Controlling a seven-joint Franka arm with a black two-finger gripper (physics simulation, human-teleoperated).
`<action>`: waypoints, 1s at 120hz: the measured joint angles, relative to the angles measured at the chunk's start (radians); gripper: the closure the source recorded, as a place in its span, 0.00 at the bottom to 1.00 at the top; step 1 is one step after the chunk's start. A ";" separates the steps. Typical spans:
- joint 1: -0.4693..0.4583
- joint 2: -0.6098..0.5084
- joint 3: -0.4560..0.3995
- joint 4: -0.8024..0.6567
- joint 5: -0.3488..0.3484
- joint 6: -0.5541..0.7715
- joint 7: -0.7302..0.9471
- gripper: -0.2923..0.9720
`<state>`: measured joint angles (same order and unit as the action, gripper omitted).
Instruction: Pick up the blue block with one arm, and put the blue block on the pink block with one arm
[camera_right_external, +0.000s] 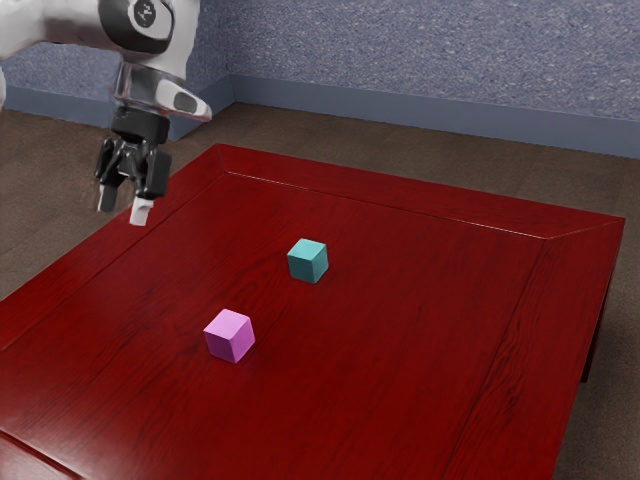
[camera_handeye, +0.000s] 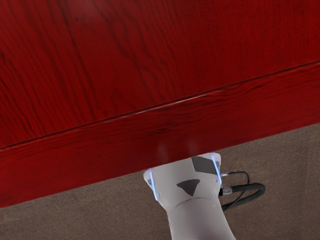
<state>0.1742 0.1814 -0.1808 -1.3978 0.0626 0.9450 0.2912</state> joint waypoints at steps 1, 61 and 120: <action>0.002 0.000 -0.001 -0.007 0.001 0.026 0.011 0.23; -0.223 0.098 -0.035 0.033 0.216 0.578 -0.417 0.23; -0.070 0.640 -0.047 0.427 0.076 0.810 -0.502 0.23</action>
<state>0.1039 0.8211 -0.2281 -0.9708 0.1390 1.7550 -0.2106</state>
